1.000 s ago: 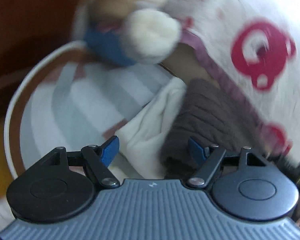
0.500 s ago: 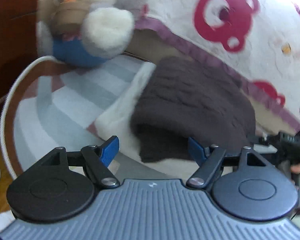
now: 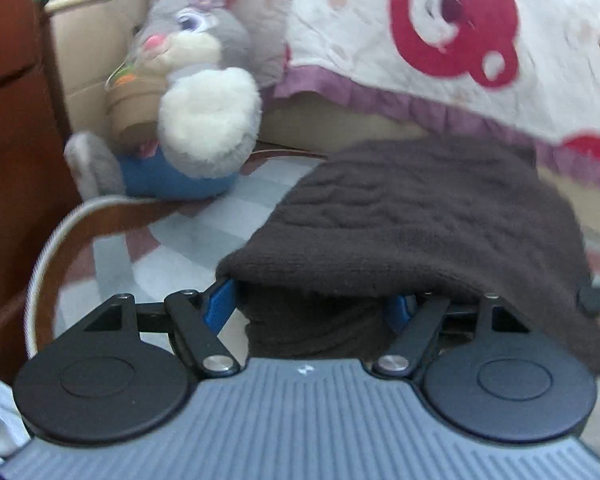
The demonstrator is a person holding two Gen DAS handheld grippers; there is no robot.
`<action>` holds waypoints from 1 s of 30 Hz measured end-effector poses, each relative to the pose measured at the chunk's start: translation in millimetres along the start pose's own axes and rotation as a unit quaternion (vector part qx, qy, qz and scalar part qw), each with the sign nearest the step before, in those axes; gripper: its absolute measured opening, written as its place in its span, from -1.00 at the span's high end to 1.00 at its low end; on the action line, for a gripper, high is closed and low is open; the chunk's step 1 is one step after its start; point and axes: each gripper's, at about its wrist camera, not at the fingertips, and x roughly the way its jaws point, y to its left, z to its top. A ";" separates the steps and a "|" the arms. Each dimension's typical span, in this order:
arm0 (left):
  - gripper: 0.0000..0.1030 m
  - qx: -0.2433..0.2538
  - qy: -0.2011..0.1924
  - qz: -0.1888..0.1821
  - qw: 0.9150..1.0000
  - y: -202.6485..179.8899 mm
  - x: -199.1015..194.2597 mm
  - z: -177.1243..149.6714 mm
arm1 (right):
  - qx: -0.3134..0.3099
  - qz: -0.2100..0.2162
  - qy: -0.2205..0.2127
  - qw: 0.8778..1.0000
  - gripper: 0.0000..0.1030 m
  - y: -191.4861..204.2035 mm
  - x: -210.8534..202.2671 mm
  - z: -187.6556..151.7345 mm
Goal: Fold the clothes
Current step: 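Lift the folded sweater with both grippers and carry it toward the cream blanket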
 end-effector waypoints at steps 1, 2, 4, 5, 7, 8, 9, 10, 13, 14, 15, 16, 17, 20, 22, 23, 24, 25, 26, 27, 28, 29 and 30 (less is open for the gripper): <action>-0.42 -0.013 0.001 -0.004 1.000 3.9 -1.3 -4.3 | 0.009 0.001 0.000 1.000 -0.37 -2.9 -1.6 1.3; -0.42 -0.027 0.001 -0.009 1.000 7.9 -2.6 -8.5 | 0.015 -0.002 0.001 1.000 -0.37 -5.7 -3.1 2.5; -0.43 -0.054 0.003 -0.017 0.998 15.8 -5.2 -17.0 | 0.014 -0.014 0.005 1.000 -0.37 -8.9 -4.6 3.6; -0.44 -0.067 0.003 -0.021 0.998 19.7 -6.5 -21.3 | 0.009 -0.021 0.006 1.000 -0.37 -9.4 -3.9 2.2; -0.49 -0.095 -0.003 -0.046 0.994 27.1 -13.2 -34.9 | -0.002 -0.034 0.008 0.999 -0.37 -10.2 -2.6 -0.7; -0.50 -0.103 -0.008 -0.059 0.993 28.4 -16.6 -43.8 | -0.005 -0.039 0.008 0.999 -0.37 -10.8 -1.7 -2.4; -0.50 -0.099 -0.004 -0.064 0.993 28.1 -17.2 -50.2 | 0.000 -0.032 0.005 0.999 -0.37 -12.3 0.7 -5.6; -0.50 -0.094 0.000 -0.070 0.993 27.8 -17.9 -56.7 | 0.004 -0.025 0.001 1.000 -0.37 -13.9 3.1 -8.7; -0.50 -0.115 0.004 -0.094 0.989 32.9 -19.1 -61.8 | 0.025 0.003 -0.033 0.999 -0.37 -18.5 7.4 -17.3; -0.50 -0.135 0.001 -0.106 0.985 36.7 -19.5 -59.8 | 0.032 0.007 -0.041 0.999 -0.38 -19.3 8.9 -18.7; -0.50 -0.168 0.004 -0.124 0.978 42.7 -17.8 -56.6 | 0.052 0.021 -0.040 0.998 -0.38 -18.6 10.7 -17.3; -0.50 -0.208 0.019 -0.135 0.969 48.7 -11.9 -53.6 | 0.071 0.035 -0.039 0.996 -0.38 -18.0 12.6 -15.8; -0.48 -0.247 0.032 -0.144 0.958 54.5 -6.1 -50.7 | 0.091 0.049 -0.038 0.994 -0.38 -17.4 14.4 -14.4; -0.48 -0.336 0.018 -0.153 0.929 67.3 5.7 -46.9 | 0.148 0.091 -0.035 0.984 0.00 -15.6 19.9 -10.0; -0.48 -0.375 0.010 -0.153 0.914 73.2 15.6 -45.7 | 0.187 0.119 -0.033 0.975 0.16 -14.4 23.5 -7.0; -0.48 -0.390 0.006 -0.150 0.909 75.6 20.5 -44.9 | 0.206 0.132 -0.032 0.969 0.20 -13.7 25.3 -5.6; -0.48 -0.402 -0.001 -0.147 0.904 77.2 24.3 -42.8 | 0.224 0.146 -0.031 0.963 0.24 -13.1 27.2 -4.1; -0.48 -0.412 -0.012 -0.143 0.900 78.9 26.2 -39.0 | 0.243 0.160 -0.030 0.956 0.25 -12.5 29.0 -2.6; -0.48 -0.418 -0.026 -0.143 0.897 80.0 26.3 -34.3 | 0.262 0.173 -0.029 0.949 0.25 -11.9 30.8 -1.2; -0.48 -0.420 -0.043 -0.146 0.895 80.3 24.4 -28.7 | 0.274 0.180 -0.026 0.945 0.25 -11.0 32.9 0.0; -0.48 -0.419 -0.058 -0.145 0.895 79.9 21.6 -23.0 | 0.250 0.151 -0.013 0.956 0.25 -8.5 36.7 -0.2; -0.48 -0.413 -0.064 -0.144 0.897 78.6 20.0 -18.1 | 0.225 0.122 0.001 0.967 0.25 -6.1 40.5 -0.4; -0.48 -0.406 -0.071 -0.142 0.900 77.2 18.4 -13.2 | 0.203 0.092 0.014 0.975 0.25 -5.0 44.0 -1.6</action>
